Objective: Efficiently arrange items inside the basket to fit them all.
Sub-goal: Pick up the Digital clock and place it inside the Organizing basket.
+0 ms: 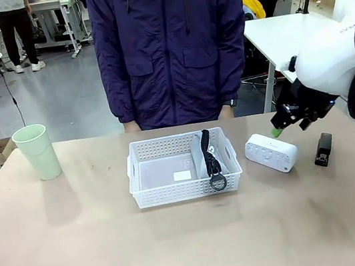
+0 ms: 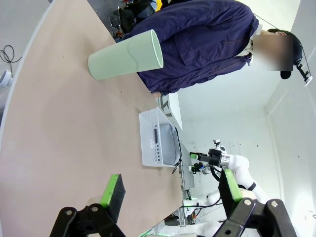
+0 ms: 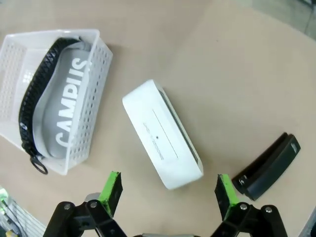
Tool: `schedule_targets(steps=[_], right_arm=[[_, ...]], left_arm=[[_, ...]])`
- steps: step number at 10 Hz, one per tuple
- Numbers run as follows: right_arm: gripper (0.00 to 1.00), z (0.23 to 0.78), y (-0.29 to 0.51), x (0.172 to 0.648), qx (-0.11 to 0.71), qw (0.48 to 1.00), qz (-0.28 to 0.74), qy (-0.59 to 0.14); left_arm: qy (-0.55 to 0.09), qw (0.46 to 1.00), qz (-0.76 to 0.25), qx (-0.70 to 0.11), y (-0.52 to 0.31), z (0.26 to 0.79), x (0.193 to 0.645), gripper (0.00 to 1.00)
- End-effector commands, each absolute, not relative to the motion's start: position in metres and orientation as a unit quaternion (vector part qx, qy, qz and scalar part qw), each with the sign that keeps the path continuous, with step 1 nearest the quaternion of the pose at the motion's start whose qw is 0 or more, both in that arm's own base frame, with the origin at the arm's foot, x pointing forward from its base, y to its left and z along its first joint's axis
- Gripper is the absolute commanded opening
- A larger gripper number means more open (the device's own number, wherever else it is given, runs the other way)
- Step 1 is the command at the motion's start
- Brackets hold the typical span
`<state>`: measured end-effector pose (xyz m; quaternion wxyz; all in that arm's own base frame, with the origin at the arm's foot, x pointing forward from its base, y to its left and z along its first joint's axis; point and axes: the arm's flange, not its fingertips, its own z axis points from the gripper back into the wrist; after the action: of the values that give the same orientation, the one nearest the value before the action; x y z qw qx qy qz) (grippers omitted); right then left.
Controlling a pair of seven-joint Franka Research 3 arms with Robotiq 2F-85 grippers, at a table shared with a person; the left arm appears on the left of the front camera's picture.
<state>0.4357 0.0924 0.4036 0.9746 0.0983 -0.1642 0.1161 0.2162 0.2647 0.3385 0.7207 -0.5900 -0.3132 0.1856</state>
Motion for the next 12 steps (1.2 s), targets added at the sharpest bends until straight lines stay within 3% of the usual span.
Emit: schedule_targets(steps=[1,6,8,12], right_arm=[[1.00,0.402,0.104,0.455,0.094,0.977,0.105,-0.160],[1.00,0.394,0.115,0.459,0.066,0.978,0.123,-0.157],[1.00,0.389,0.121,0.459,0.050,0.944,0.290,-0.146],[1.00,0.382,0.126,0.459,0.025,0.908,0.393,-0.143]], left_arm=[[-0.327,0.714,0.178,-0.594,0.262,0.339,0.216,1.00],[-0.327,0.714,0.178,-0.594,0.262,0.339,0.216,1.00],[-0.327,0.714,0.178,-0.594,0.262,0.339,0.216,1.00],[-0.327,0.714,0.178,-0.594,0.262,0.339,0.216,1.00]])
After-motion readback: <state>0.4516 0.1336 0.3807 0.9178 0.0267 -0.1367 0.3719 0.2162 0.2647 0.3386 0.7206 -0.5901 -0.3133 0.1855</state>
